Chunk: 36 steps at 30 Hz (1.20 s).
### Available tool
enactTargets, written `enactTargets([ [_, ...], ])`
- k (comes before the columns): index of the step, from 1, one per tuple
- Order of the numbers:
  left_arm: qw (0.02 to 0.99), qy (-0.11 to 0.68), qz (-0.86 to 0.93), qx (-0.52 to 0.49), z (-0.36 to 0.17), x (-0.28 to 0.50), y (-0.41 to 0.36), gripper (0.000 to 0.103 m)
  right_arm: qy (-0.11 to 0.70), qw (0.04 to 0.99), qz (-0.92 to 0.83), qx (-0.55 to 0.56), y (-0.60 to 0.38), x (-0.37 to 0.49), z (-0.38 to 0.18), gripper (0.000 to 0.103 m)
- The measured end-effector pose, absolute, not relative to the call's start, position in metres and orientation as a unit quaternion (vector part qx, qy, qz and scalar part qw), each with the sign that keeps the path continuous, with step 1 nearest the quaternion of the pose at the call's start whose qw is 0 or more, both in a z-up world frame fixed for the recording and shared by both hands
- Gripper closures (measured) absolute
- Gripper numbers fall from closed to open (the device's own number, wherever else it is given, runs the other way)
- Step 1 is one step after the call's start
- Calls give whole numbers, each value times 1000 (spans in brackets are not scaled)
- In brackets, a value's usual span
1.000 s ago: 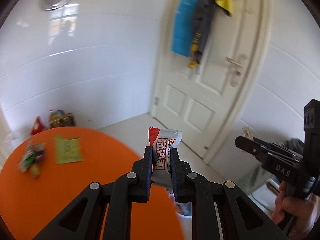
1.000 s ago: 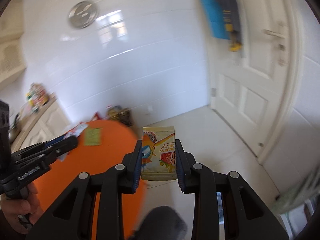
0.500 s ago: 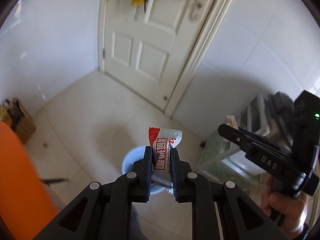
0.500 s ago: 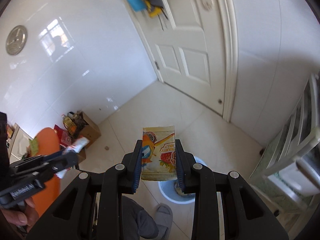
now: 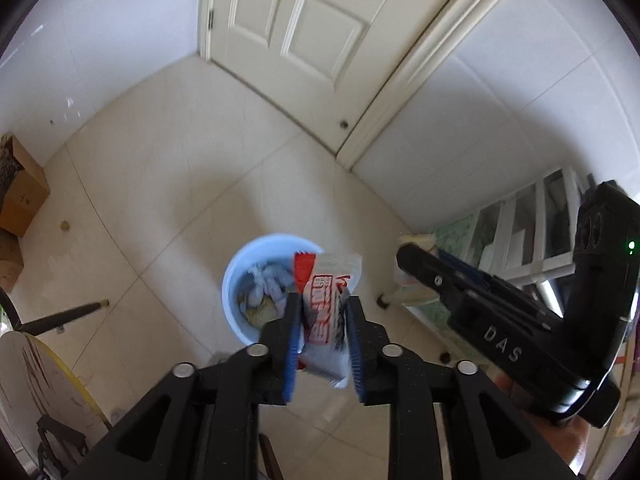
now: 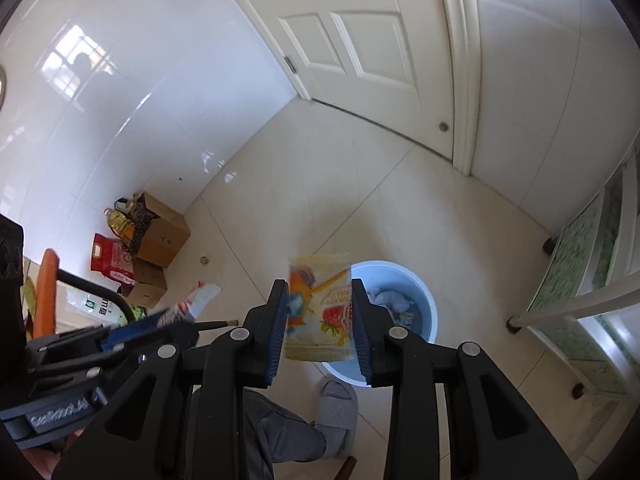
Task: Collect trash
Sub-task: 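Carry packet and wrapper to the blue bucket and open both tools, then move both tools back toward the orange table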
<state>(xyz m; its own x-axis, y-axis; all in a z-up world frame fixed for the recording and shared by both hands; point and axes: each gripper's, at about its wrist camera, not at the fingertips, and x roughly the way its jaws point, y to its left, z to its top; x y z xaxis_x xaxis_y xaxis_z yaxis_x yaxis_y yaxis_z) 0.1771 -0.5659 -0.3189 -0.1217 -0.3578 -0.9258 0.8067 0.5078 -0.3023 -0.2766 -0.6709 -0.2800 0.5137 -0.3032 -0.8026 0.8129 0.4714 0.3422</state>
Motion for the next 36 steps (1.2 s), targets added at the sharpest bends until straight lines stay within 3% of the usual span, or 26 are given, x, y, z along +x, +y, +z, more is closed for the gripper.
enactTargets([
  [2,637,596,-449,194,-322,186,-575,65,343,781,-352,386,-678,-277,-288,71],
  [4,643,596,-440,195,-323,190,-581,35,348,774,-352,394,-682,-278,-295,68],
  [6,654,589,-433,194,-313,193,-588,31,348,771,-357,396,-682,-281,-298,60],
  [9,665,584,-419,200,-308,191,-586,28,340,769,-370,394,-679,-285,-295,23],
  [10,669,581,-417,202,-307,186,-587,25,336,768,-379,392,-677,-287,-293,5],
  [11,675,576,-414,204,-304,181,-584,23,332,768,-384,390,-677,-288,-292,0],
  [13,684,568,-407,209,-296,168,-576,17,335,764,-399,382,-673,-289,-290,0],
  [22,735,508,-406,196,-230,126,-513,17,327,779,-401,353,-635,-281,-249,0],
  [36,851,377,-358,78,-102,88,-301,9,263,872,-341,232,-512,-211,-111,0],
])
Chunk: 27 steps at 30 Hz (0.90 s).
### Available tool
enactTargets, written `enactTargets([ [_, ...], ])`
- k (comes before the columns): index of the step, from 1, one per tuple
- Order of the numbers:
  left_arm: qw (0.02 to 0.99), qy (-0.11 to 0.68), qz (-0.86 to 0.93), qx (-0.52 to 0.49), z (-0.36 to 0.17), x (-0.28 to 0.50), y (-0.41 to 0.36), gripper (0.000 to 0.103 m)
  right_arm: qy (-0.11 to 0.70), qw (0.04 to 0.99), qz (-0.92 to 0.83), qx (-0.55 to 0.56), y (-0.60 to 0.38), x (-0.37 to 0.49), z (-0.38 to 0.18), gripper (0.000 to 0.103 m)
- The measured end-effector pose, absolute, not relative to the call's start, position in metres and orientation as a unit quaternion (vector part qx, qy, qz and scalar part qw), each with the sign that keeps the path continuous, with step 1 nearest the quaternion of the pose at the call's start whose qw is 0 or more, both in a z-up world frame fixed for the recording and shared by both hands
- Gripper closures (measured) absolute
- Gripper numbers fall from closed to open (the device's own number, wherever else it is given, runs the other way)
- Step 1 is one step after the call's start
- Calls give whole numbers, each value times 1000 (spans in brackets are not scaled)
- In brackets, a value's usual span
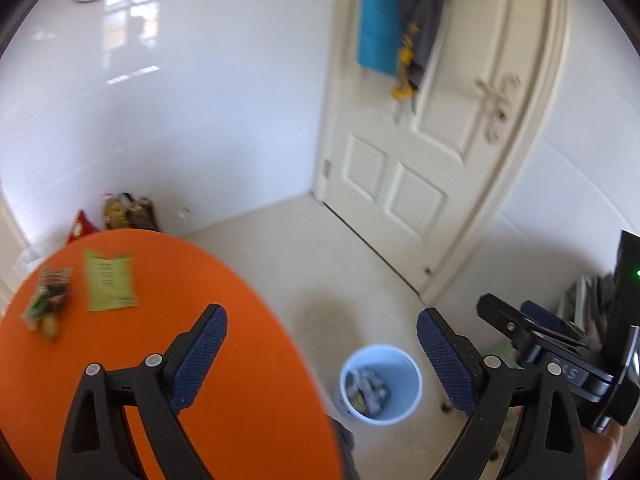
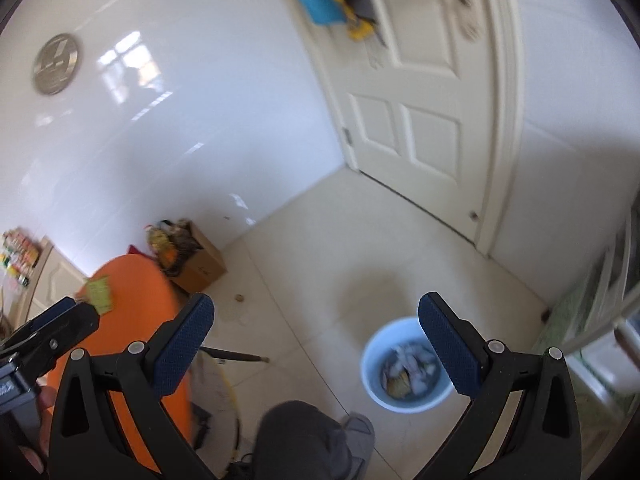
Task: Collect trash
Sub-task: 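Move both tools back toward the orange table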
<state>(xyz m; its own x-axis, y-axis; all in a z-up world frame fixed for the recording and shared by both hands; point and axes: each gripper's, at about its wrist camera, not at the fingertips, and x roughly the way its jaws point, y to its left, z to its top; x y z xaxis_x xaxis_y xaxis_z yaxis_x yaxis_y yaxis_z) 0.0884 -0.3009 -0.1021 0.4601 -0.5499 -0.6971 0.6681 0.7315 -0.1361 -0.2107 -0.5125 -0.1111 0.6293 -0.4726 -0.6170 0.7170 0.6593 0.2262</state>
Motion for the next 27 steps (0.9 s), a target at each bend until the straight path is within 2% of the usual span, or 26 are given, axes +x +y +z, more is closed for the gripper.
enactTargets([
  [14,923,297,-246,13,-49,12,-89,7,247,936,-224,114,-371,-109,-51,0],
  [27,949,282,-139,-29,-42,-48,21,6,254,959,-124,40,-261,-34,-46,0],
])
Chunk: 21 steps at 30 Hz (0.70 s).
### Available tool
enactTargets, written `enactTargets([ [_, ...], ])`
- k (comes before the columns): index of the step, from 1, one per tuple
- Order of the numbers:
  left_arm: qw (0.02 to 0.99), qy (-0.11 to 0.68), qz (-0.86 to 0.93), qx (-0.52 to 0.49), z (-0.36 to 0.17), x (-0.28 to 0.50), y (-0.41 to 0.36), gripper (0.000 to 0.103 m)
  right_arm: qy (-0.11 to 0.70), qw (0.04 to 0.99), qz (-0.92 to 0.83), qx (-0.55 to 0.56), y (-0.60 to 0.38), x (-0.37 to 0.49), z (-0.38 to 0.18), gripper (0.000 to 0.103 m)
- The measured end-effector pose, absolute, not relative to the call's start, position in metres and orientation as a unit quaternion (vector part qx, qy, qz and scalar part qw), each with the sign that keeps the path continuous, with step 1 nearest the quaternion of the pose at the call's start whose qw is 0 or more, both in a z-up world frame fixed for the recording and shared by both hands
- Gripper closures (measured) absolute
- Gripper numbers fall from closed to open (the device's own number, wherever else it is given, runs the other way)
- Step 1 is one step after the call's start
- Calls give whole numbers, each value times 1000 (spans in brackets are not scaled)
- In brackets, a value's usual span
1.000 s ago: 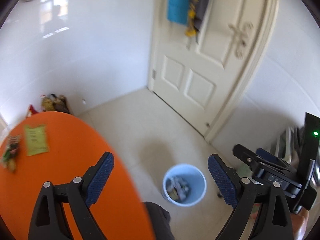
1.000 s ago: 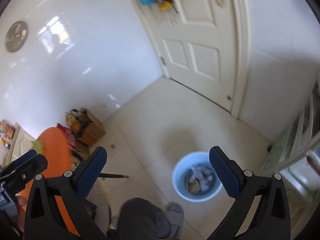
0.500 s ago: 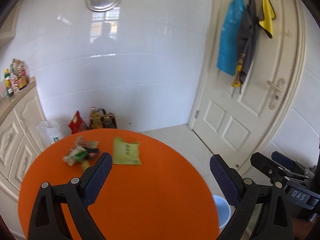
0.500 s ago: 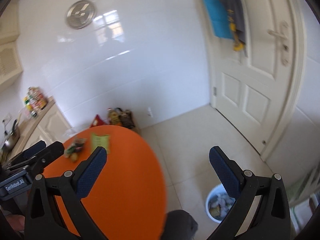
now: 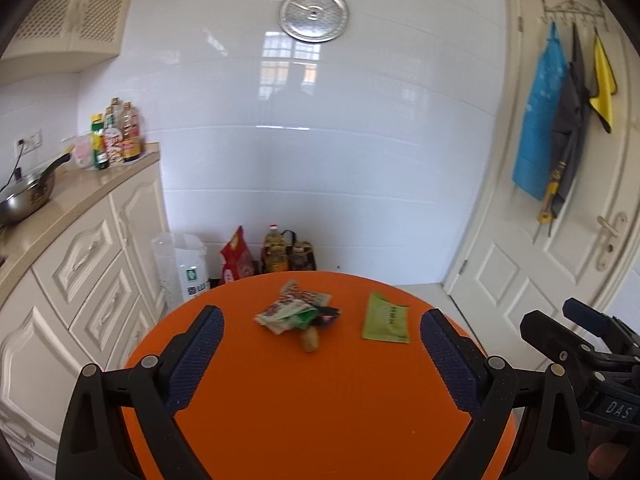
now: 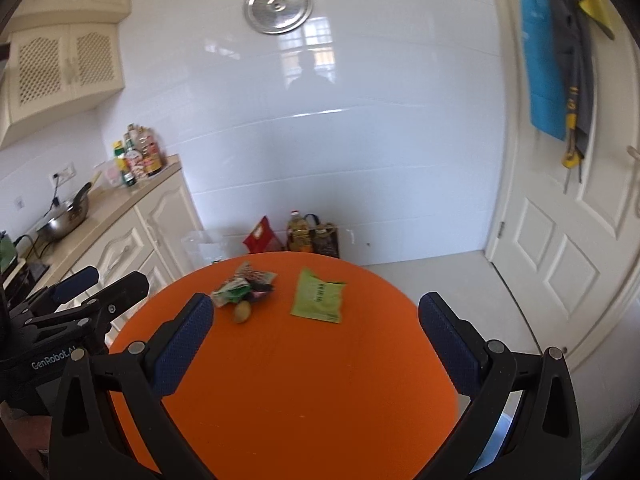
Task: Collect trash
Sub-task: 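Move both tools back toward the orange table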
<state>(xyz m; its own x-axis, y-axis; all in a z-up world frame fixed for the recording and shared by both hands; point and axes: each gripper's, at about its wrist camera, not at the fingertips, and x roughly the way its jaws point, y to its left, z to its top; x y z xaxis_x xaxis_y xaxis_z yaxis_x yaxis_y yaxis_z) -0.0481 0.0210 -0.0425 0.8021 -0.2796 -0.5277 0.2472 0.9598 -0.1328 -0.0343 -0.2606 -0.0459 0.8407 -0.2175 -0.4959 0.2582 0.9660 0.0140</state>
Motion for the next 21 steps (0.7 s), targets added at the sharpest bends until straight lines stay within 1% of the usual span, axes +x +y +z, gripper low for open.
enactTargets([
  [3,951,282,-119,-35,-44,-58,40,6,259,959,-108,27,-244,-21,-50,0],
  [8,948,297,-104,-42,-54,-50,47,6,277,956,-97,24,-240,-2,-64,0],
  [17,930,351,-101,-27,-85,24,12,6,345,929,-120,50,-282,49,-118,0],
  [21,920,376,-108,-16,-97,80,-15,6,376,914,-135,76,-308,84,-148,0],
])
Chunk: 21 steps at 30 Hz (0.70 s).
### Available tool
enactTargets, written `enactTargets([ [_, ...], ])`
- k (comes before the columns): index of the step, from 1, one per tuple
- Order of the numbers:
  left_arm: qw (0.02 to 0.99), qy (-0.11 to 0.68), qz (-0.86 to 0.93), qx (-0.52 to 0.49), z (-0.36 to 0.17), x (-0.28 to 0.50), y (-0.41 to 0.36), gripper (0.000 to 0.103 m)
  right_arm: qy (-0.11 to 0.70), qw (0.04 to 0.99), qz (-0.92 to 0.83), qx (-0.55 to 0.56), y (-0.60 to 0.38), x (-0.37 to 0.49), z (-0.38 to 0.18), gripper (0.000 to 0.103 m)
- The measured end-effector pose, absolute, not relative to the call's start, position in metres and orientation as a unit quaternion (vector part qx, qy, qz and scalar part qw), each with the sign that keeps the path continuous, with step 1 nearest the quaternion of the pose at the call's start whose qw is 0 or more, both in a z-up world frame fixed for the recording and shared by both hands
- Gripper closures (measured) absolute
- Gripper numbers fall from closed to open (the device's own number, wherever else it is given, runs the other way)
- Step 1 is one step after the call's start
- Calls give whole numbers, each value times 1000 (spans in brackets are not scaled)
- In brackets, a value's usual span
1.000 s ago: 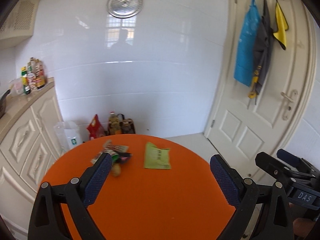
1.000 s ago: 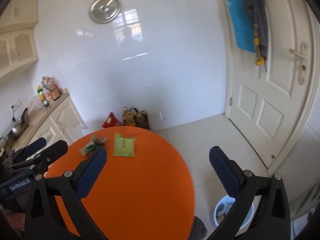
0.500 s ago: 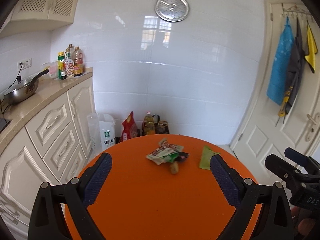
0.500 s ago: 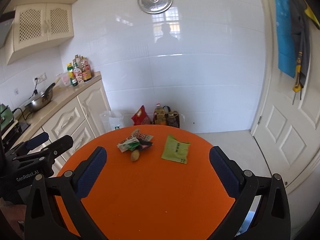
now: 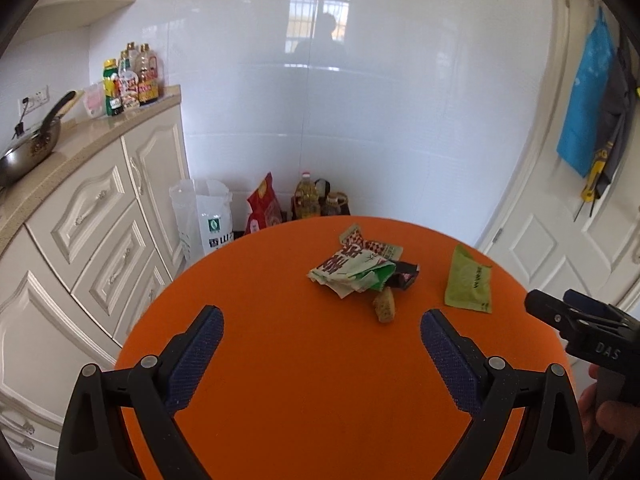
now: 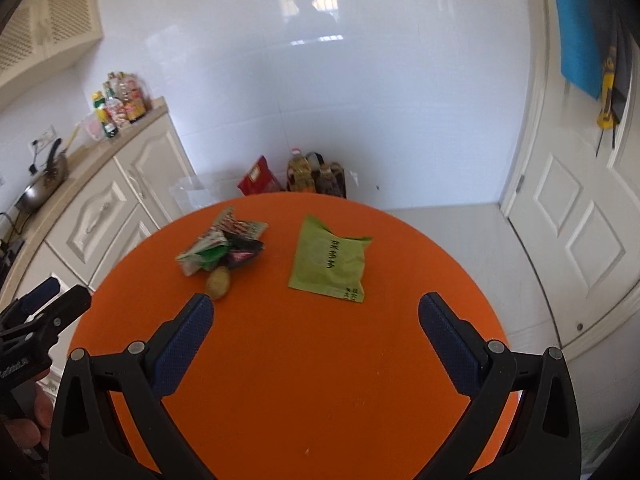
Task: Collect trash
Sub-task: 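Move both tools back toward the orange table, then grasp the green printed bag with the right tool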
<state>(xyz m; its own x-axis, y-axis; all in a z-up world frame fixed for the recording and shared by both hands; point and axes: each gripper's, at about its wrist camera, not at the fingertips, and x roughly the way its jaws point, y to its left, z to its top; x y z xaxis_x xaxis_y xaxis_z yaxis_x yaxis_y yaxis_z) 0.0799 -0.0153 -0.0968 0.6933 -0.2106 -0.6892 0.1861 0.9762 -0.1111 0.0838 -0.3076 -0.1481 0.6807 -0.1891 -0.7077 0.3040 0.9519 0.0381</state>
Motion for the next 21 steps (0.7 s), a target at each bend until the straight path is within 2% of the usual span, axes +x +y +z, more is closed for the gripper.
enactTargets([
  [13,894,422,-141,57,-159,261,-101,6,440,882,-142,94,-356,178,-214,1],
  [14,888,430,-149,63,-166,277,-109,6,443,881,-138,93,-356,181,-218,8],
  [19,876,450,-167,38,-185,324,-122,6,443,883,-142,66,-351,183,-220,20],
  [21,871,458,-176,30,-194,350,-129,6,442,883,-143,65,-352,183,-220,28],
])
